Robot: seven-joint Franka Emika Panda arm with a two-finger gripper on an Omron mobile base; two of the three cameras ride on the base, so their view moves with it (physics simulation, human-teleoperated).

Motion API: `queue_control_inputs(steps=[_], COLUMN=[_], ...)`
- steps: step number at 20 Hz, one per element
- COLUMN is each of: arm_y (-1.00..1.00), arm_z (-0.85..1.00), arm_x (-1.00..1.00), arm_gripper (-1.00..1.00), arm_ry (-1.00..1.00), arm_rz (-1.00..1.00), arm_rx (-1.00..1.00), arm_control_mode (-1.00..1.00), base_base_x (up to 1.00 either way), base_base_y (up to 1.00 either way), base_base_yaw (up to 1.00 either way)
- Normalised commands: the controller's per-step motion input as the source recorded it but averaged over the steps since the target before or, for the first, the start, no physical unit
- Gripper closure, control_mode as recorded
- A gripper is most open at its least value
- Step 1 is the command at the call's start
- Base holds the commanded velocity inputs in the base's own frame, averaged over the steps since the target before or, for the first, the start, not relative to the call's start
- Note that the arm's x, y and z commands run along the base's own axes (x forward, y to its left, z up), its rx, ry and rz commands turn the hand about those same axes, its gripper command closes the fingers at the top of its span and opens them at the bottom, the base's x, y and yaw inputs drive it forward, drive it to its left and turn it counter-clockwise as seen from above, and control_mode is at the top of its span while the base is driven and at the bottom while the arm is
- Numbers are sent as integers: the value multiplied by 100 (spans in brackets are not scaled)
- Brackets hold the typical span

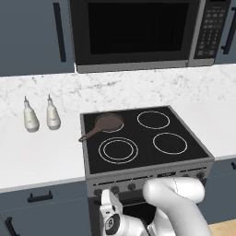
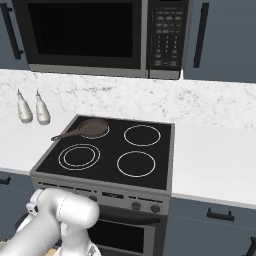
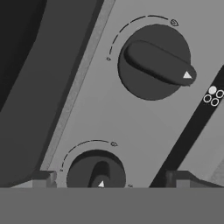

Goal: Turn off the rear left burner of the stove.

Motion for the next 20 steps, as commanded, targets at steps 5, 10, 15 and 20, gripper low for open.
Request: queue_control_inputs(steps=[5, 10, 15, 20], arm_y=[-11, -11, -23, -23], arm_z=[0, 0, 0, 0], arm_x=[6, 25, 14, 10], arm_gripper=[-100, -100, -100, -100], arm_ry=[-3, 0, -5, -4], arm_rz=[1, 5, 6, 5], arm_rx=[3, 6, 9, 8], arm_control_mode=[-100, -100, -100, -100], base_base_x=[0, 0, 0, 0], base_base_y=[0, 0, 0, 0], base_base_yaw=[0, 0, 0, 0])
